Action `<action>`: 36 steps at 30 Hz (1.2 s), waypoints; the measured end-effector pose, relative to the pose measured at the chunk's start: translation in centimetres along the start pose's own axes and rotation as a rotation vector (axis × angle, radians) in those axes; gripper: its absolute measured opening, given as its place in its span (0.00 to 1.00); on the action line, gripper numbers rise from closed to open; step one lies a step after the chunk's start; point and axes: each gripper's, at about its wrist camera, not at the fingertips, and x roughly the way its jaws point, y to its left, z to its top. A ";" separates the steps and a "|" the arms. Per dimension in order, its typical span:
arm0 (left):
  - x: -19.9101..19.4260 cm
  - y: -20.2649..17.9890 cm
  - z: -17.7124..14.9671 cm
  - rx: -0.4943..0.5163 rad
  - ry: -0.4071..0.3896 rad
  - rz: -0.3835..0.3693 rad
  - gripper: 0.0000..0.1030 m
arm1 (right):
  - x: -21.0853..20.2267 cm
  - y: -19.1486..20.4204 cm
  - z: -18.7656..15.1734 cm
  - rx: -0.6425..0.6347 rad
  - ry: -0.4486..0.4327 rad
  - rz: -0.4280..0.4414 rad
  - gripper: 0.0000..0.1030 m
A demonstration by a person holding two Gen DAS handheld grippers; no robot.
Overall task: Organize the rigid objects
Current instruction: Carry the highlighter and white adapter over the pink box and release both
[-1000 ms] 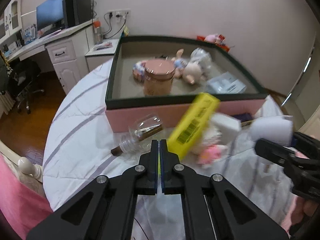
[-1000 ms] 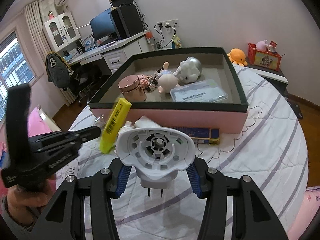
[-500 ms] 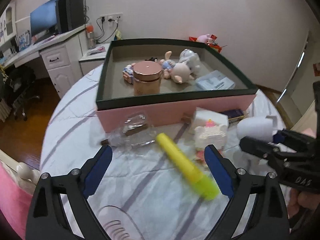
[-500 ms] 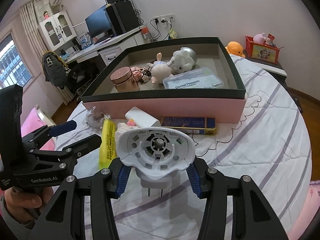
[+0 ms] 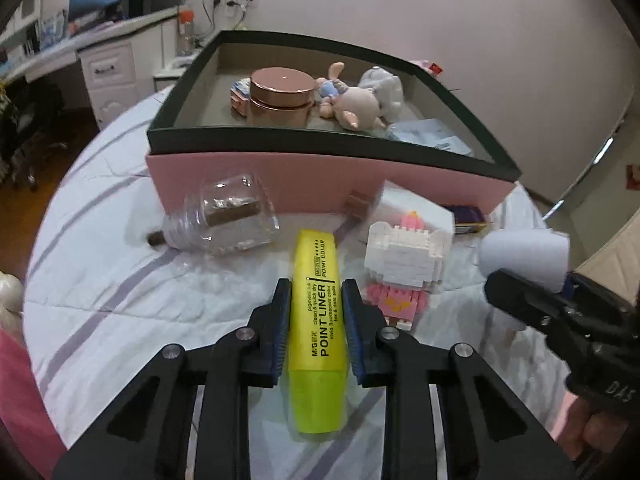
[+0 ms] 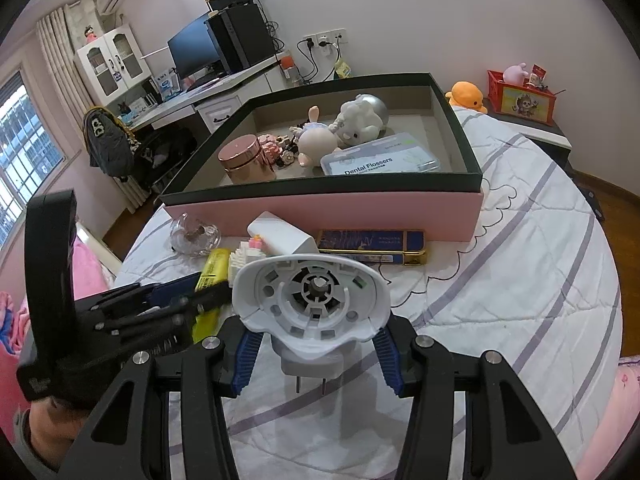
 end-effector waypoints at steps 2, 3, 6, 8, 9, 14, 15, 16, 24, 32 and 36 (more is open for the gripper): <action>-0.3 -0.3 -0.4 0.028 -0.007 0.004 0.24 | -0.1 0.0 0.0 -0.001 -0.002 0.000 0.50; -0.4 -0.2 -0.6 0.034 -0.007 0.005 0.24 | -0.1 0.0 0.0 0.000 -0.002 0.000 0.50; -0.9 0.2 -0.8 0.022 -0.014 0.003 0.24 | -0.1 -0.1 0.0 0.002 -0.001 0.000 0.50; -1.4 0.5 -0.6 0.019 -0.024 0.009 0.24 | -0.1 -0.1 0.0 0.002 -0.002 0.003 0.50; -1.5 0.5 -0.5 0.020 -0.029 0.011 0.24 | -0.1 0.0 0.1 0.001 -0.003 0.004 0.50; -3.0 0.6 0.5 0.030 -0.063 0.019 0.24 | -0.6 0.3 0.4 -0.006 -0.018 0.005 0.50; -3.3 0.6 0.7 0.034 -0.071 0.021 0.24 | -0.7 0.3 0.6 -0.008 -0.022 0.006 0.50; -3.7 0.5 1.0 0.040 -0.079 0.023 0.24 | -0.9 0.4 0.7 -0.010 -0.026 0.007 0.50; -5.9 -0.2 4.1 0.081 -0.153 0.030 0.24 | -2.0 1.0 3.9 -0.051 -0.078 0.007 0.50; -6.5 -1.1 9.1 0.112 -0.228 0.033 0.24 | -1.6 0.2 9.1 -0.069 -0.132 -0.011 0.50; -5.5 -1.5 11.7 0.117 -0.240 0.027 0.24 | -0.2 -0.1 11.4 -0.078 -0.130 -0.019 0.50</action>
